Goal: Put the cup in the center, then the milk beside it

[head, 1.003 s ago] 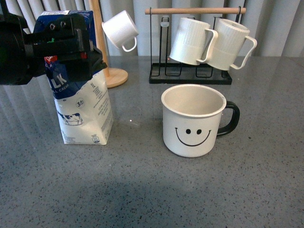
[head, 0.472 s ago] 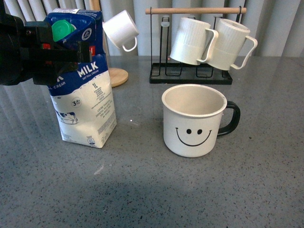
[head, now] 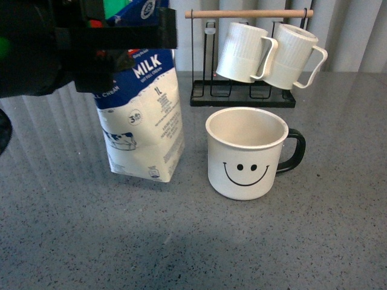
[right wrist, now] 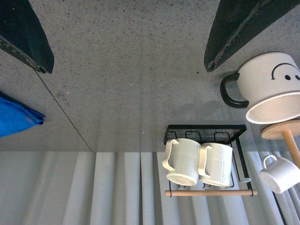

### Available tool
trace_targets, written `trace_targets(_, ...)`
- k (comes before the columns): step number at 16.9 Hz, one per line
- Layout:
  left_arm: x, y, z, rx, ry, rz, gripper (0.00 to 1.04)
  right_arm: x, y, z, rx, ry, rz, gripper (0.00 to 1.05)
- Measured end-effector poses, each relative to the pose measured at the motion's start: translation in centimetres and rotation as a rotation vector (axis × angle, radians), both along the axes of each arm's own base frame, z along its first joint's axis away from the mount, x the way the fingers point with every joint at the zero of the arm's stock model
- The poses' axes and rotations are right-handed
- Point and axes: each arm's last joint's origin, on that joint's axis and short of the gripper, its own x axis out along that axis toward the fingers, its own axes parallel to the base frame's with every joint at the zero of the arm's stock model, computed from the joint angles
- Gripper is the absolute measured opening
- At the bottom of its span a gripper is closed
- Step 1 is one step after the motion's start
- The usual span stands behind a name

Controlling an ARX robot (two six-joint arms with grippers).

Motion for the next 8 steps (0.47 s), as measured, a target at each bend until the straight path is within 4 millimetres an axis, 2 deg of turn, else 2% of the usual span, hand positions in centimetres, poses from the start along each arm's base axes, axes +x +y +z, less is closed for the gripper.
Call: trace_targets(8, 1.1, -1.4, -2.5, -0.046, 0.05, 0.049, 0.03, 0.0, 0.0, 0.0, 0.0, 0.0, 0.0, 0.98)
